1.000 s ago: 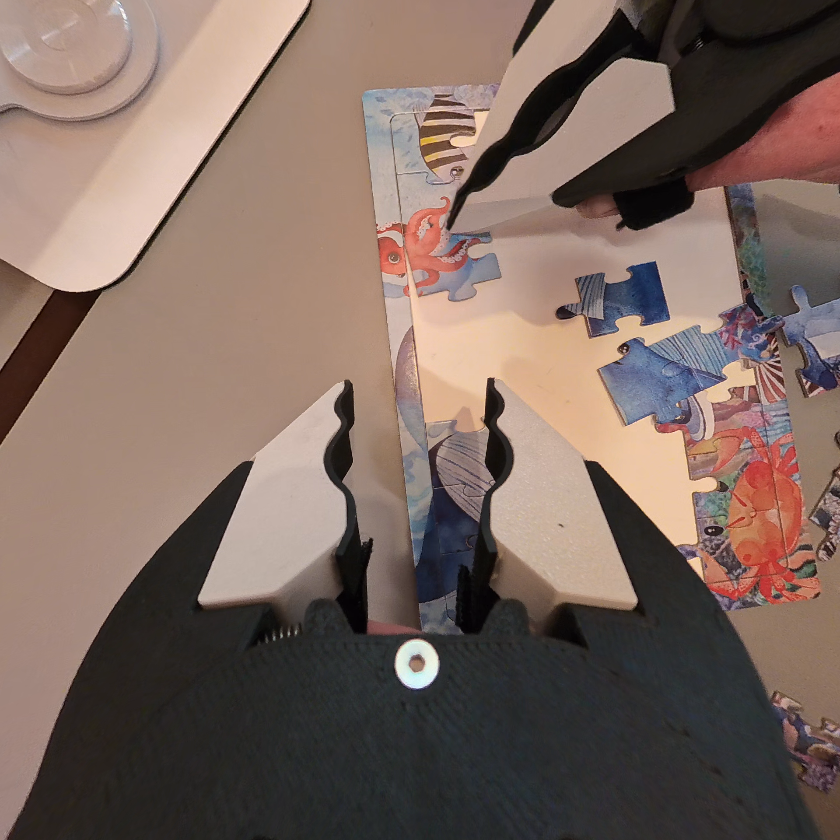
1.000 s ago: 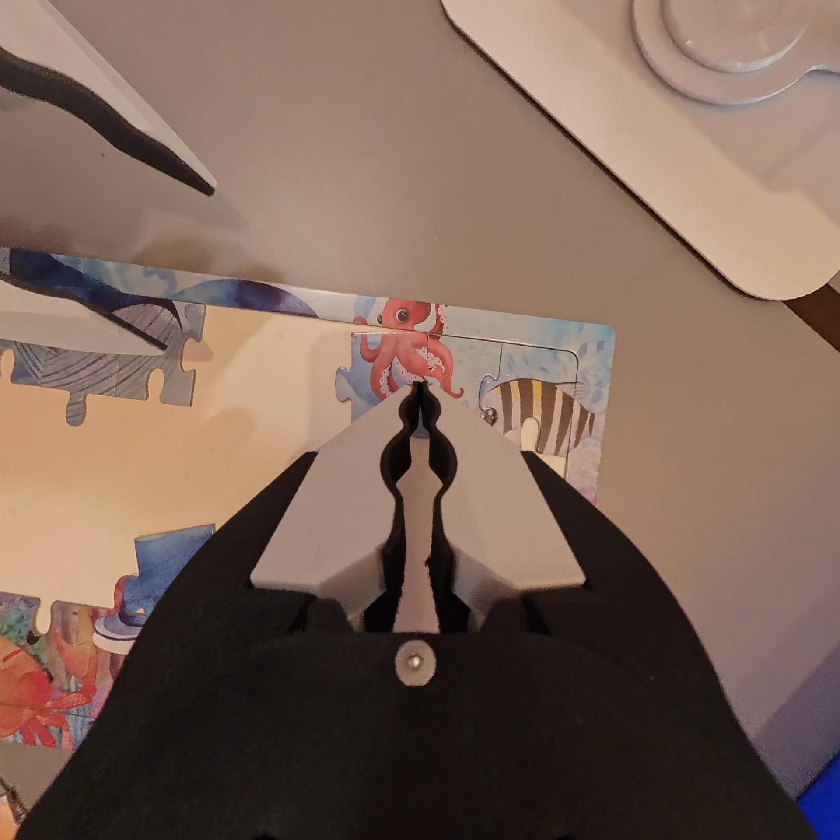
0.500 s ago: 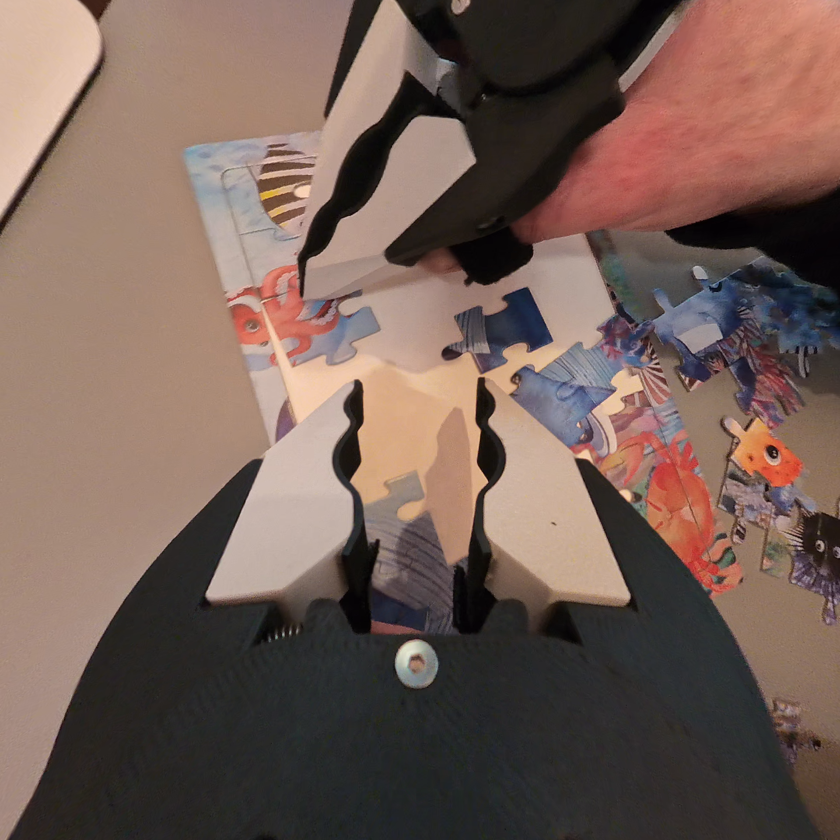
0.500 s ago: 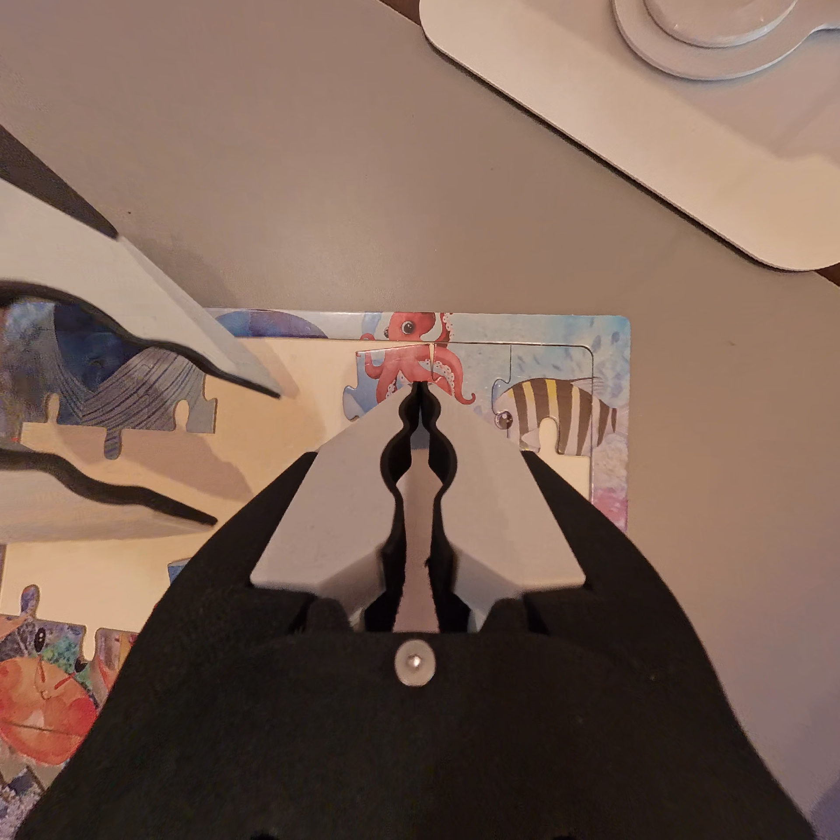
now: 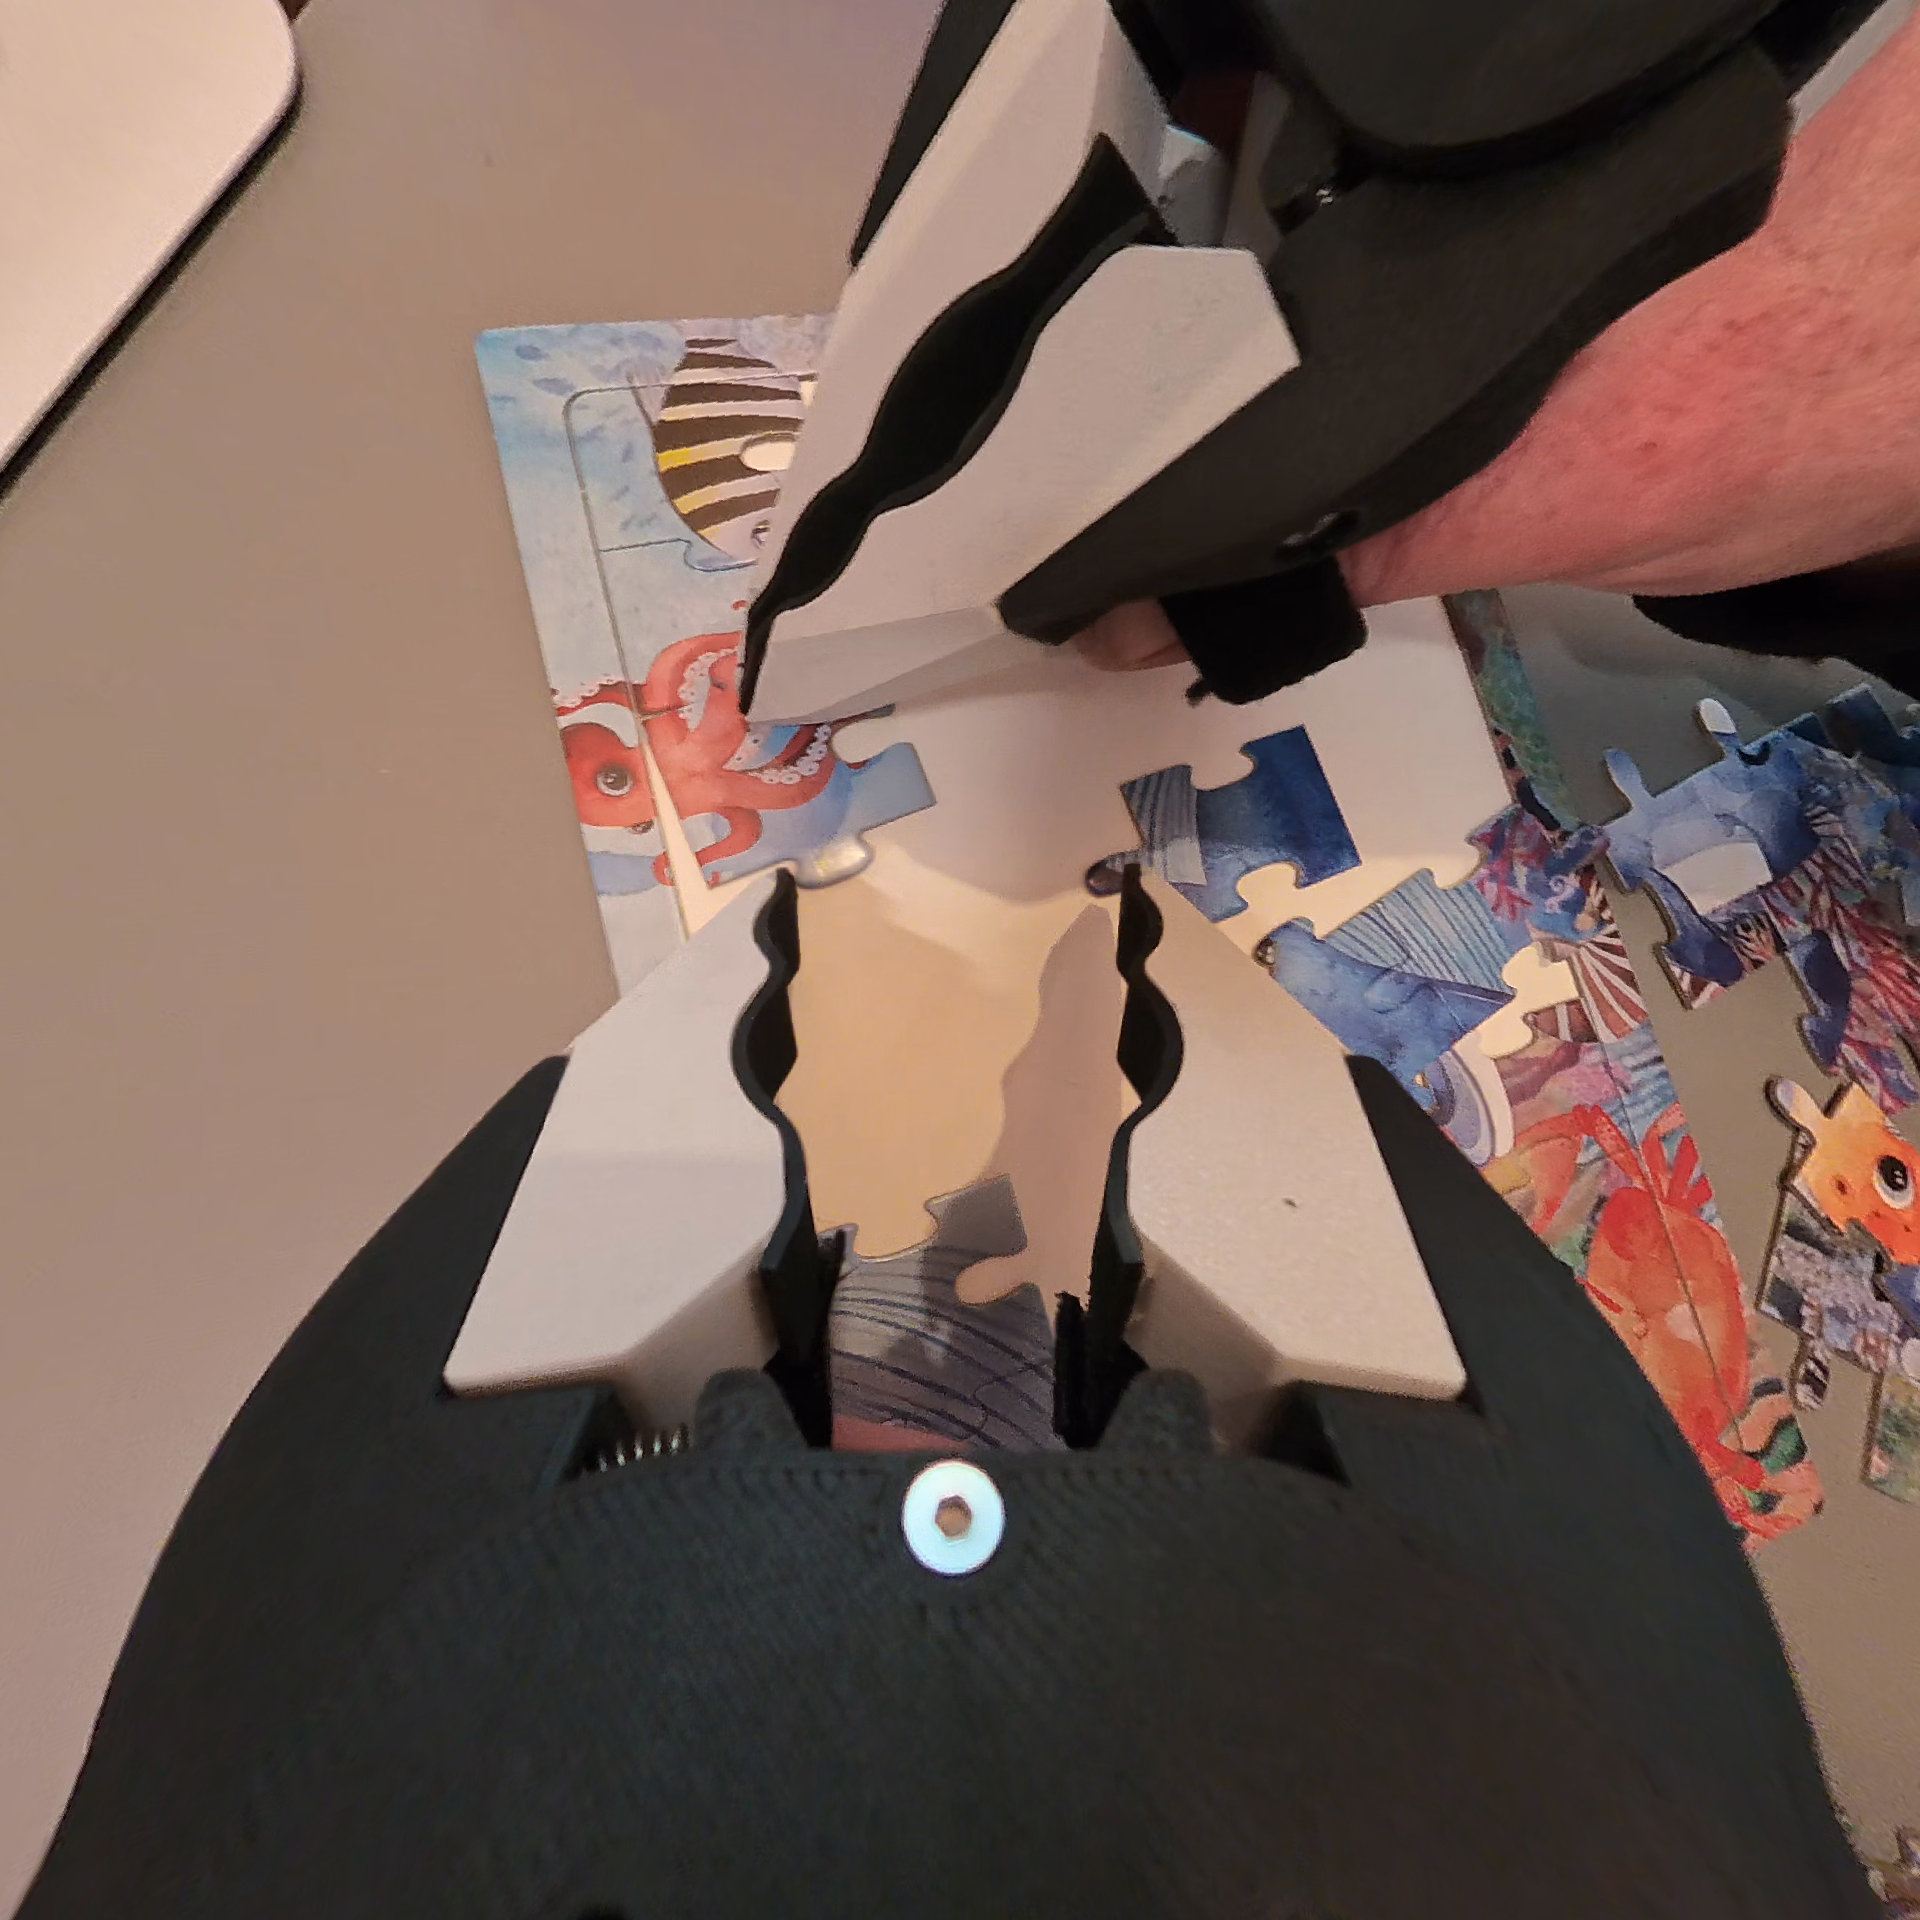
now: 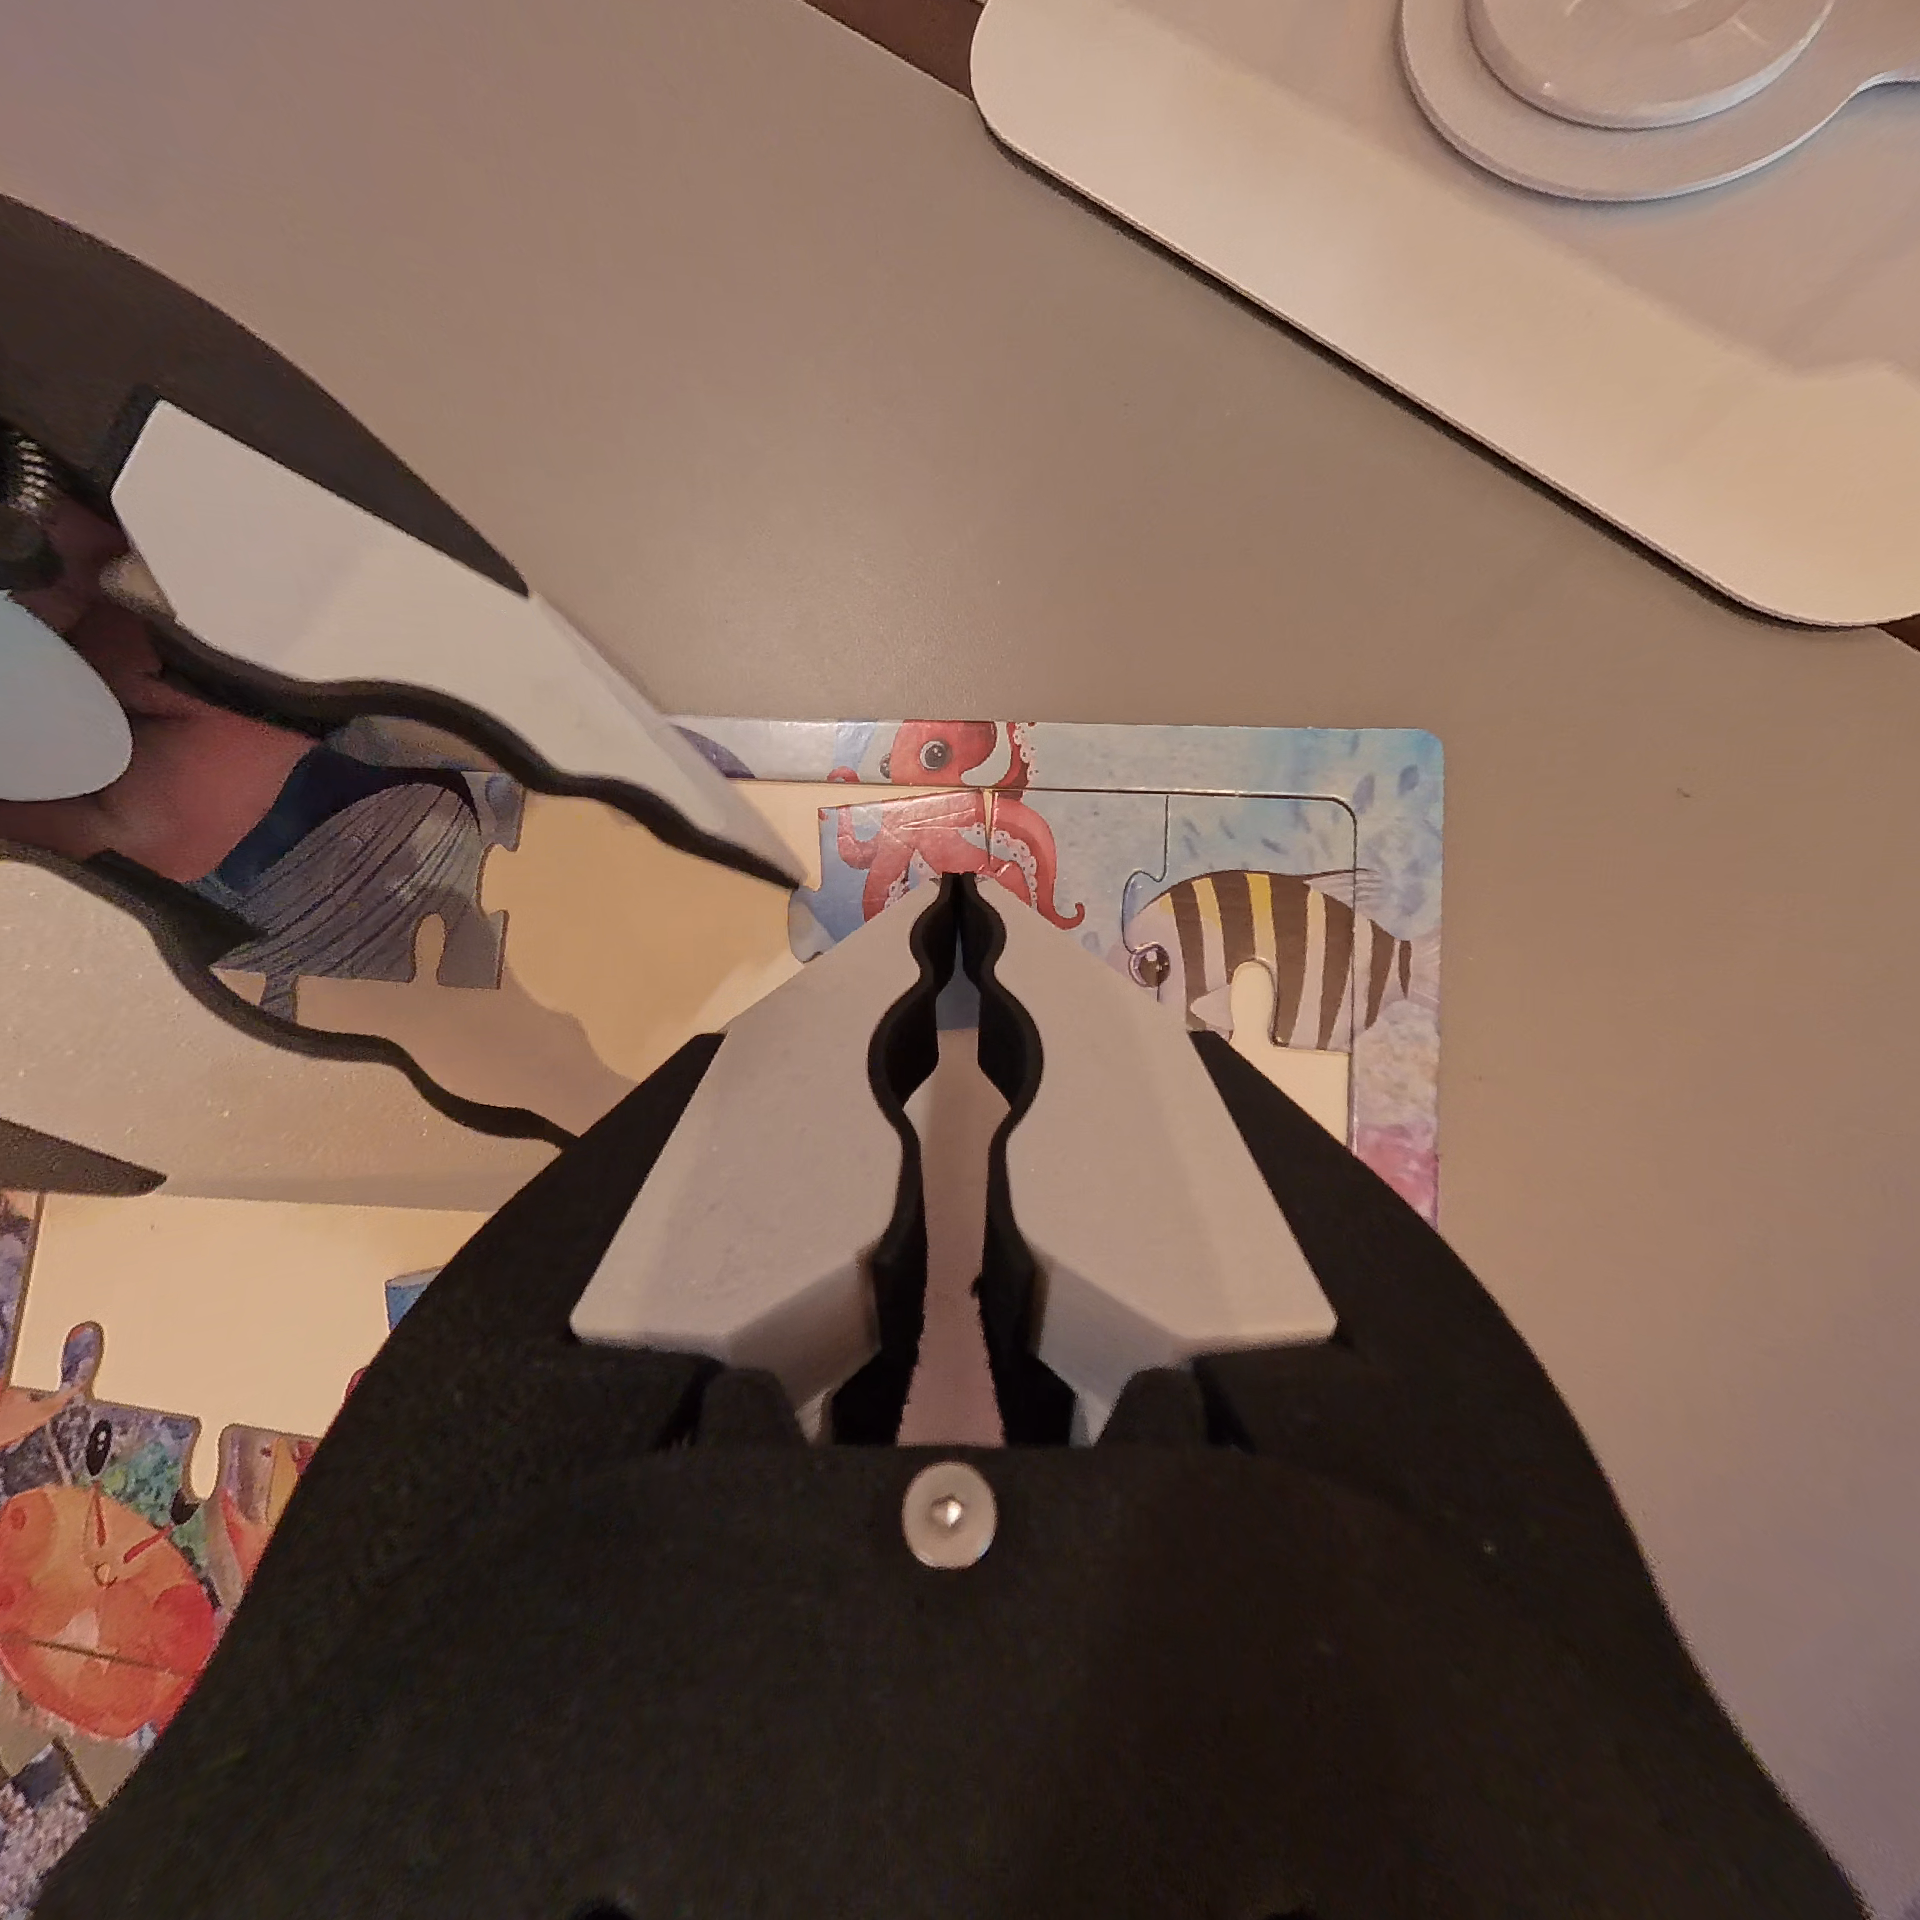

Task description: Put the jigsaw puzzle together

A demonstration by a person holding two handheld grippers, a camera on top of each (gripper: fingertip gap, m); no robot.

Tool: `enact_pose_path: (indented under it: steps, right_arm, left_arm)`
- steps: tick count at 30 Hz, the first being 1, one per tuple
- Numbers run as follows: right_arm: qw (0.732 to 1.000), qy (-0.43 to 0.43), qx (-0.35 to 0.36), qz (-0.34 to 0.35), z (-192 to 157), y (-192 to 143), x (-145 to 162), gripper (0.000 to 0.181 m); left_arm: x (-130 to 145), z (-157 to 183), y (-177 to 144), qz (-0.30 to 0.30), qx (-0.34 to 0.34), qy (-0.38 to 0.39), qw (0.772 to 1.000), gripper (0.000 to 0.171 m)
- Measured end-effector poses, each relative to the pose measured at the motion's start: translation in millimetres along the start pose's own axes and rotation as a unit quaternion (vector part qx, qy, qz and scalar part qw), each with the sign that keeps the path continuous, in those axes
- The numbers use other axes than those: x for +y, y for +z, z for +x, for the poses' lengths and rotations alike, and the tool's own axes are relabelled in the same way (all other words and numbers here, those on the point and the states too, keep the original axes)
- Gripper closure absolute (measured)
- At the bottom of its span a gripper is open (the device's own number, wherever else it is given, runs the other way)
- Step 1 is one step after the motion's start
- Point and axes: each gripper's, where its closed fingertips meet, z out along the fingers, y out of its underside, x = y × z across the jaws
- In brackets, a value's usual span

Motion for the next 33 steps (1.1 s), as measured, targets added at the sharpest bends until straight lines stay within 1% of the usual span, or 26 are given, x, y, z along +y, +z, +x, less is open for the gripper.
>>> enact_pose_path:
  steps: [8, 14, 16, 19, 21, 24, 26, 33]
  right_arm:
    - [1.000, 0.009, -0.010, 0.005, -3, 1, -1, 0.181]
    - [1.000, 0.009, 0.000, 0.007, -2, 1, -1, 0.181]
    - [1.000, 0.010, 0.005, 0.017, 1, -3, -4, 0.181]
    - [1.000, 0.004, 0.021, 0.008, 9, -11, -3, 0.181]
    - [1.000, -0.003, 0.020, -0.019, 9, -9, 7, 0.181]
    - [1.000, -0.005, 0.011, -0.020, 1, -3, 8, 0.181]
    - [0.999, -0.012, 0.021, -0.026, 3, -4, 7, 0.181]
    - [0.999, -0.021, 0.029, 0.001, 6, -10, -3, 0.181]
  left_arm:
    - [-1, -4, 0, 0.007, -0.003, -0.008, 1.000, 0.116]
    - [-1, -6, 0, 0.010, -0.009, -0.009, 1.000, 0.121]
    - [-1, -8, 0, 0.009, -0.011, -0.011, 1.000, 0.124]
    - [-1, -9, 0, 0.009, -0.013, -0.013, 1.000, 0.126]
    - [-1, -9, 0, 0.009, -0.015, -0.011, 1.000, 0.125]
    - [-2, -9, 0, 0.007, -0.019, -0.009, 1.000, 0.123]
    - [-2, -10, 0, 0.007, -0.021, -0.009, 1.000, 0.123]
    - [-2, -12, 0, 0.008, -0.026, -0.010, 1.000, 0.122]
